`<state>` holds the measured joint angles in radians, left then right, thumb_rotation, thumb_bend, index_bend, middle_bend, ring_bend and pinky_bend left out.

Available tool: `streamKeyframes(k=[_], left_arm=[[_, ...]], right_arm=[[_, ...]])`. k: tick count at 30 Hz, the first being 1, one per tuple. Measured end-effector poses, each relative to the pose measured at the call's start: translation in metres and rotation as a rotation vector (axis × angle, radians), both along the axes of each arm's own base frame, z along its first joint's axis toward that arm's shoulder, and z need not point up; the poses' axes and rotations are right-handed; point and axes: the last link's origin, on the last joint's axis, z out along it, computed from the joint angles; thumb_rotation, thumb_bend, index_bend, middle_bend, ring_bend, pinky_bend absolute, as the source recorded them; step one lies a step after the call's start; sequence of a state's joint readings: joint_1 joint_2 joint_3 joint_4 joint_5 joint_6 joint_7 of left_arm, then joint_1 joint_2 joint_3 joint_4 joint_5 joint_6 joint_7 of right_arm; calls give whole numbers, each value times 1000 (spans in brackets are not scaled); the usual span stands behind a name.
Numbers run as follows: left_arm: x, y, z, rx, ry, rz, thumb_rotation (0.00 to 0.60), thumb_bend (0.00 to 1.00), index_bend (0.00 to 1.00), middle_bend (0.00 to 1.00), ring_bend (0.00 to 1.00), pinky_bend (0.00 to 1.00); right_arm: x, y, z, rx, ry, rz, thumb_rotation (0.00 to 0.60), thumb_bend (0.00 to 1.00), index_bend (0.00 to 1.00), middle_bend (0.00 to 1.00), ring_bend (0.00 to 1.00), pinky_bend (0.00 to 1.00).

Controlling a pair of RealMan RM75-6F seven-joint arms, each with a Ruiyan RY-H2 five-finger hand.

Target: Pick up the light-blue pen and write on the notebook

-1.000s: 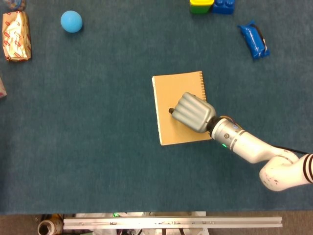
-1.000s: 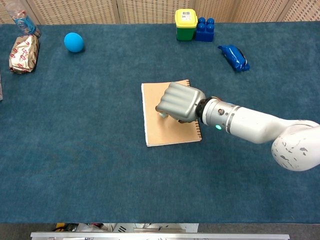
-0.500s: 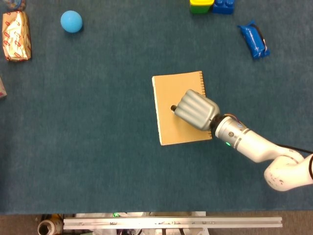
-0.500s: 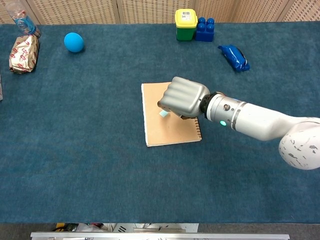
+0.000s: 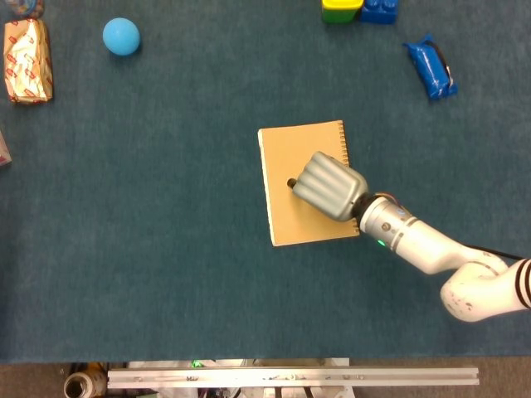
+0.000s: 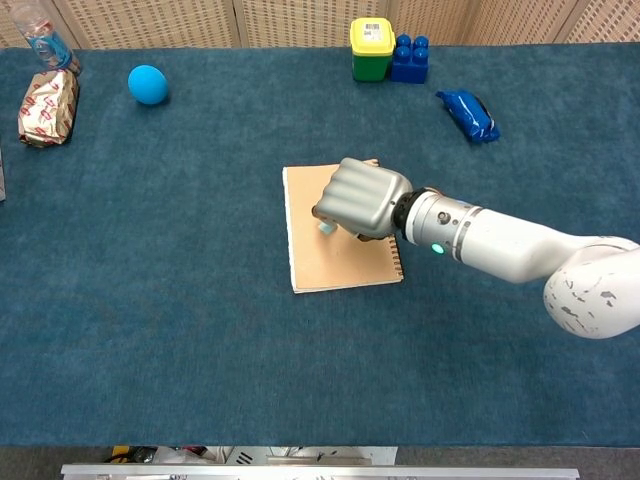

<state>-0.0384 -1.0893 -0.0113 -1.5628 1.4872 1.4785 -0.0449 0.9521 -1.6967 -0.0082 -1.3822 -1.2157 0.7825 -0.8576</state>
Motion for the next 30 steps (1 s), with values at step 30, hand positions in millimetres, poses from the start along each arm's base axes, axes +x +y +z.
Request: streamKeyframes(k=[30], left_arm=[[-4, -4, 3, 6, 3, 18, 600, 343, 186, 272, 227, 122]], right_arm=[[13, -1, -12, 9, -8, 19, 544, 795, 426, 1000, 1000, 1000]])
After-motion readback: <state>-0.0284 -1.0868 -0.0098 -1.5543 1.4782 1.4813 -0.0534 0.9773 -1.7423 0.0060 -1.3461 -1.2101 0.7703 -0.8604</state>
